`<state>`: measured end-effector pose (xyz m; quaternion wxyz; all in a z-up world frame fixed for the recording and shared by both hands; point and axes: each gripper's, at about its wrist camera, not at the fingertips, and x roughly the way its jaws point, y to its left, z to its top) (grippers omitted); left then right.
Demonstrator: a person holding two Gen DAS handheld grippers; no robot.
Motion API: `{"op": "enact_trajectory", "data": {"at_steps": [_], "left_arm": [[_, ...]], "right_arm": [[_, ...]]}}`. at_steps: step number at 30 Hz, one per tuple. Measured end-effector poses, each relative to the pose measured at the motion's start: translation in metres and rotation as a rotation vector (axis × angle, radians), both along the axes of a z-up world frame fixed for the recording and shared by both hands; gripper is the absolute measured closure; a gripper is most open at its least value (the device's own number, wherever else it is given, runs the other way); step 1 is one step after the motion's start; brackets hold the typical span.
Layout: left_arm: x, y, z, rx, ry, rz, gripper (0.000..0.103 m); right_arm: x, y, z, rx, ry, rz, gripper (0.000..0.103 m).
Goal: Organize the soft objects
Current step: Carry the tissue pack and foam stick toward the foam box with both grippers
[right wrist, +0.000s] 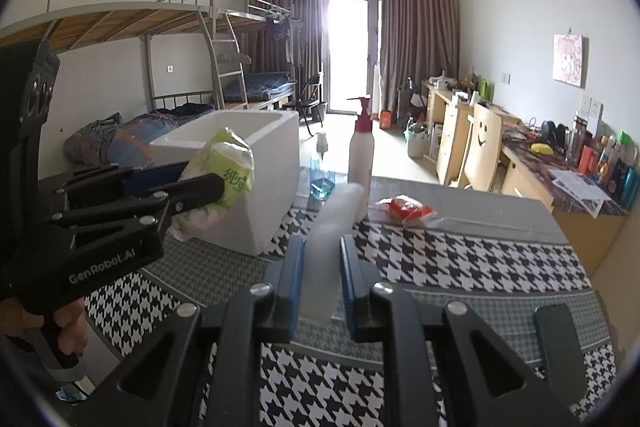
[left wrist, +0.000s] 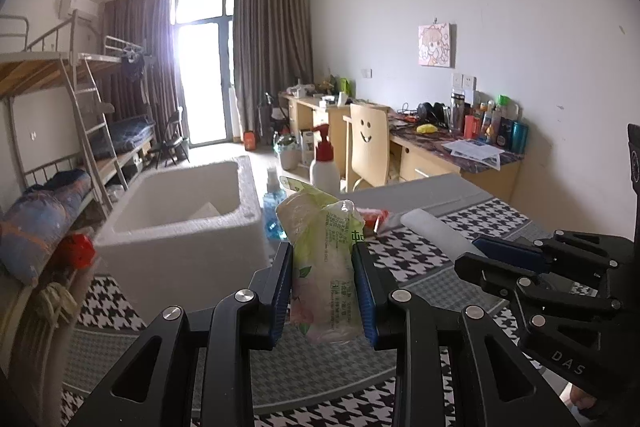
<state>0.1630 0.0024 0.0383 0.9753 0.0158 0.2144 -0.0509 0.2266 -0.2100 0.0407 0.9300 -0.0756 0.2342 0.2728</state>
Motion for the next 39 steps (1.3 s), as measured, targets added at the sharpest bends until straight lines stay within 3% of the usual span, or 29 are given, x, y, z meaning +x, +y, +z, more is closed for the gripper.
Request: {"op": "enact_trajectory", "data": {"at_steps": [15,39], "left_arm": [[0.007,0.014,0.019,0.0,-0.045,0.014,0.071],[0.034,0.045,0.038,0.023,-0.065,0.094,0.071]], "right_arm": [[0.008,0.019,0.025,0.0,-0.057,0.033,0.081],[0.041,0.049,0.052,0.023,-0.056,0.087,0.081]]}}
